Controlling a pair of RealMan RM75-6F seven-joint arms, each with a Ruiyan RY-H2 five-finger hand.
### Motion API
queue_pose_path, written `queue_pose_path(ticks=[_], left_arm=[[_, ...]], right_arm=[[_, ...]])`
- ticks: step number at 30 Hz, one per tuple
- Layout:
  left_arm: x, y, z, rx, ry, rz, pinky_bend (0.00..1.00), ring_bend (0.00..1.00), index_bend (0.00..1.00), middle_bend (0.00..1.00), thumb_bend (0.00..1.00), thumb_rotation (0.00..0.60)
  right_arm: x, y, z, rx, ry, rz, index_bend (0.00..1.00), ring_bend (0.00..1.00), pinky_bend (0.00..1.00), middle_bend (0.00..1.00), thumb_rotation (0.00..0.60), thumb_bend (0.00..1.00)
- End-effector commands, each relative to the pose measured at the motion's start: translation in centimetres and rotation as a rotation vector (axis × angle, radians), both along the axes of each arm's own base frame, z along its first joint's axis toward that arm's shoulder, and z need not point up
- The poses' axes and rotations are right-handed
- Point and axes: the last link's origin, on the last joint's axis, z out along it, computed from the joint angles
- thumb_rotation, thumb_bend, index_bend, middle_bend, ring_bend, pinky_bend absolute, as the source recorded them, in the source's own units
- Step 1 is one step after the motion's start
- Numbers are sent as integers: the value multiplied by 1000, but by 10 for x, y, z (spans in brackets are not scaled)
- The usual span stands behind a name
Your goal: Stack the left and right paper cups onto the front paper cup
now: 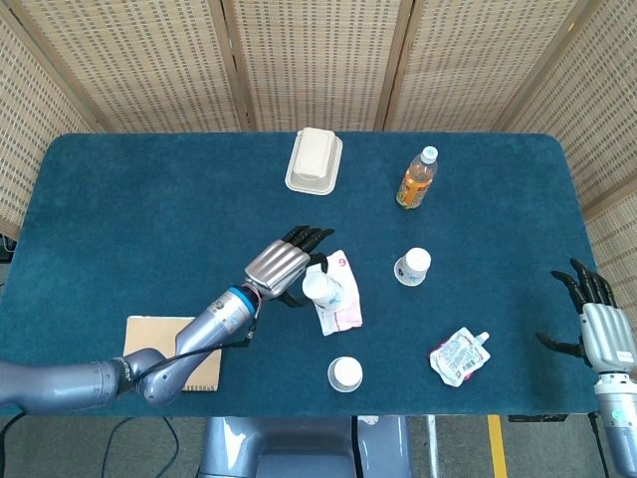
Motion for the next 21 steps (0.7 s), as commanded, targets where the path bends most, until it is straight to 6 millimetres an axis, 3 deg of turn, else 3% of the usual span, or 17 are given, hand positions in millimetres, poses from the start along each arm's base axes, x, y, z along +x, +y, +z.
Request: queue_pose_path(ticks=[1, 21], left_arm=[[9, -6, 1, -26, -31, -12, 0, 0, 435, 0, 257, 600], [34, -32, 5, -141, -70, -72, 0, 0, 464, 0, 257, 600]], right_arm=[[0, 0, 0, 1, 1, 0, 195, 0, 0, 0, 600, 89], [0, 1, 2, 5, 2, -10, 215, 0, 0, 0, 600, 90]])
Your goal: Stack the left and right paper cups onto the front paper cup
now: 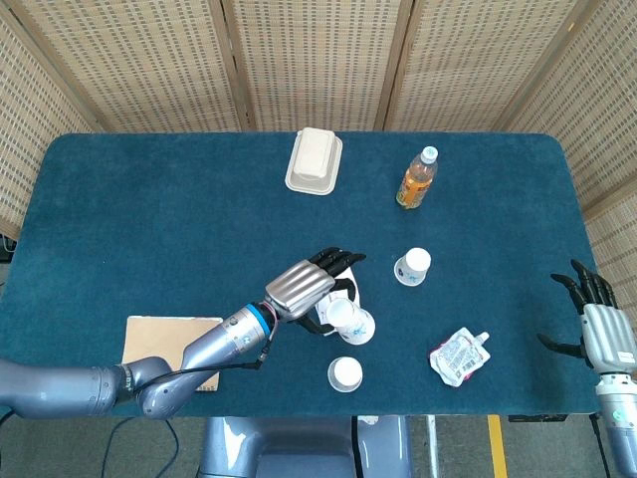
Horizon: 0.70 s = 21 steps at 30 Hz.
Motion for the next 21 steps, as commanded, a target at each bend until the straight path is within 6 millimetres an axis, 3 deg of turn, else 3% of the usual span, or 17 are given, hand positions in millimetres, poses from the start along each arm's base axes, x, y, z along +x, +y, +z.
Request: queue_pose_path(ticks=[1, 21], left_arm=[[1, -2, 1, -15, 2, -7, 0, 0, 465, 0, 257, 600], [13, -23, 7, -84, 46, -94, 0, 0, 468, 0, 257, 600]], right_arm=[[0, 0, 0, 0, 1, 0, 217, 0, 0, 0, 600, 89], [-1, 3, 4, -10, -5, -5, 221, 0, 0, 0, 600, 89]])
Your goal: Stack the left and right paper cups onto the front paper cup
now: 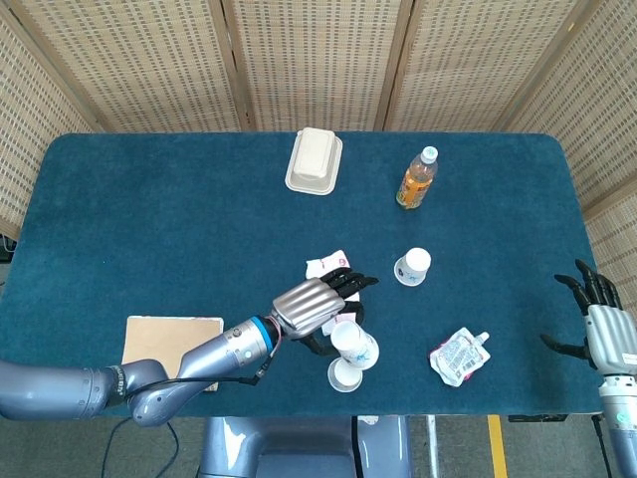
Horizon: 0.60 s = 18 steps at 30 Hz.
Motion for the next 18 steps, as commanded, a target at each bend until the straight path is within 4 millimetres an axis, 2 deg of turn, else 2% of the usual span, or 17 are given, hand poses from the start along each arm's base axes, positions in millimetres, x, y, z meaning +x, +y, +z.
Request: queue_pose_path(ticks=[1, 18], left_arm=[[2, -3, 0, -9, 7, -12, 0, 0, 468, 0, 257, 600], [5, -9, -1, -29, 130, -54, 0, 0, 453, 0, 258, 600]], right_arm=[[0, 0, 0, 0, 0, 1, 221, 0, 0, 0, 600, 89], [-2, 0, 2, 1, -4, -9, 237, 0, 0, 0, 600, 90]])
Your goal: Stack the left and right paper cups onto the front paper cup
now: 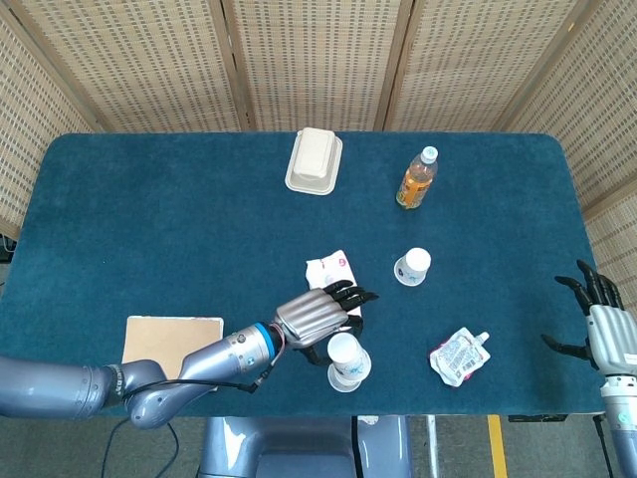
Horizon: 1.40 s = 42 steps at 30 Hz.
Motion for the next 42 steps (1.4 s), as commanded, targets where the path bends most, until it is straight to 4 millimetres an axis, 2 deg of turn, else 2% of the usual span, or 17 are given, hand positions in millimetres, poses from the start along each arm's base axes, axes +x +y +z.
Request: queue_pose_path(ticks=[1, 14, 17, 27, 33, 37, 42], left_arm=[[1, -1, -1, -4, 21, -5, 0, 0, 453, 0, 257, 600], [7, -8, -3, -10, 46, -23, 0, 0, 414, 0, 258, 600], [8, -9, -4, -7, 65, -38, 0, 0, 382, 0, 258, 600], [10, -10, -6, 9, 90, -43, 0, 0, 134, 0, 258, 600], [9, -9, -5, 23, 81, -24, 0, 0, 127, 0, 257, 600], [0, -5, 4, 73, 53, 14, 0, 0, 127, 0, 256, 600], [-27, 0, 25, 180, 5, 89, 0, 0, 127, 0, 254, 600]], right_arm=[[-1, 0, 1, -1, -1, -3, 238, 0, 0, 0, 600, 90], [-1, 0, 3, -5, -5, -5, 249, 0, 0, 0, 600, 89], [-1, 0, 3, -5, -5, -4, 254, 0, 0, 0, 600, 89], [-2, 0, 5, -8, -11, -7, 258, 0, 0, 0, 600, 89], [-3, 1, 5, -6, -12, -10, 258, 0, 0, 0, 600, 89], [-3, 1, 5, -4, -11, -8, 258, 0, 0, 0, 600, 89], [-1, 1, 5, -6, -9, -3, 254, 0, 0, 0, 600, 89]])
